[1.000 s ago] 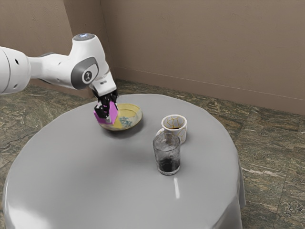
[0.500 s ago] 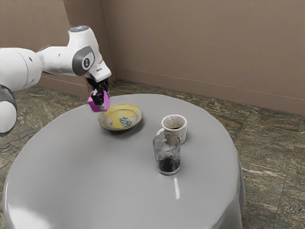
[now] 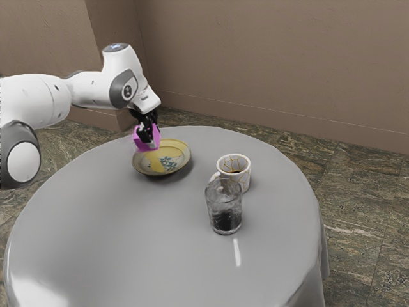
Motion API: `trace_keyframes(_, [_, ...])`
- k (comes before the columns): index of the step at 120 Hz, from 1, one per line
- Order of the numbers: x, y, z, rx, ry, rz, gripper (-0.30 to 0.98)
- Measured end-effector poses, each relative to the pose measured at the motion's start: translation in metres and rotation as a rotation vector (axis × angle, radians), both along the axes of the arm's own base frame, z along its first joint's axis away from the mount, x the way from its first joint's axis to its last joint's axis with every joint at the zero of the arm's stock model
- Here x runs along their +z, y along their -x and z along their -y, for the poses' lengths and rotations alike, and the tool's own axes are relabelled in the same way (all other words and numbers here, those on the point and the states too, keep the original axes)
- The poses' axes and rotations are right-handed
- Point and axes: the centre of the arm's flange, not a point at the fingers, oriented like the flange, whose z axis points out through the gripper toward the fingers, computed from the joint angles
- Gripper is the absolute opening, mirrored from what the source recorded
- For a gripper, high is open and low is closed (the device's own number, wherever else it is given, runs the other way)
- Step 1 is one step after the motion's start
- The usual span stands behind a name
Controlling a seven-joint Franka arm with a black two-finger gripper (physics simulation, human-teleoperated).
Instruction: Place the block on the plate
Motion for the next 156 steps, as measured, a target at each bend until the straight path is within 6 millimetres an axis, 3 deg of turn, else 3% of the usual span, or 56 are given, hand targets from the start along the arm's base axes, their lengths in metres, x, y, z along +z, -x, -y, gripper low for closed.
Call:
trace_keyframes(16, [-0.013,-0.014,-0.001,0.013,0.019,0.041,0.39])
trace_keyframes(34, [-0.035,-0.015,-0.022,0.049,0.03,0.039,0.39])
trace_keyframes(80, [-0.051,-0.026,-0.001,0.033,0.066,0.067,0.39])
trace_keyframes(116, [-0.065,-0.027,0.001,0.035,0.073,0.067,0.54])
trace_keyframes(126, [-0.055,-0.027,0.0,0.036,0.068,0.08,0.59])
trace_keyframes(148, [0.003,-0.017,0.005,0.029,0.05,0.131,0.64])
trace_keyframes(156, [0.029,-0.012,0.016,0.016,0.045,0.151,0.66])
